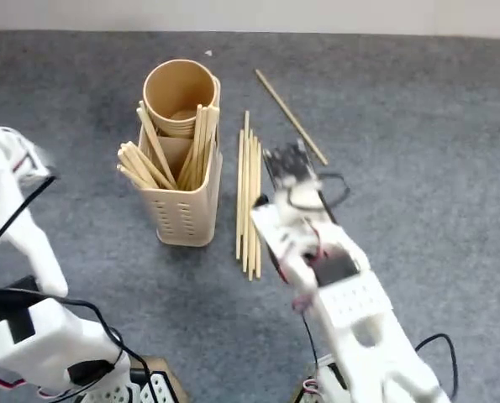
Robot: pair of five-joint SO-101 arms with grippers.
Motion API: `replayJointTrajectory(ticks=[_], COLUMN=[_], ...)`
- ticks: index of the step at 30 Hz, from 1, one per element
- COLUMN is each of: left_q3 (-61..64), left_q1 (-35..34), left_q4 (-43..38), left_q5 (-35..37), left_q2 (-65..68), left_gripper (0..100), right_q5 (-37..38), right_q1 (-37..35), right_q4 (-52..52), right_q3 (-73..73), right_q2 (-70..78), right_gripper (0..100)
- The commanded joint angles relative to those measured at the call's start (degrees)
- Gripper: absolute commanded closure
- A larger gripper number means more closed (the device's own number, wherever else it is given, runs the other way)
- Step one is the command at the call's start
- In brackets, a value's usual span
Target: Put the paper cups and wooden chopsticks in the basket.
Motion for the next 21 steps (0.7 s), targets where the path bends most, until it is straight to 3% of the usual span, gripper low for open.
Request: replayJointTrajectory(ticks=[1, 10, 21], left_q3=[3.21, 9.54, 9.8], left_q1=[2.77, 2.68, 2.77], left_q4=[-4.75, -12.4, -12.22], left_q5=[5.1, 6.59, 6.59], left_q2=[-0.48, -0.57, -0.57], left_gripper=[73, 73, 73], right_q5=[-1.23, -3.6, -3.6], right_q1=[-0.22, 0.04, -0.04], right_q4=[-2.42, -6.9, -5.05], right_q3=[-9.8, -21.67, -22.99], right_q2=[16.92, 45.41, 48.48], right_gripper=[86.8, 86.8, 88.2])
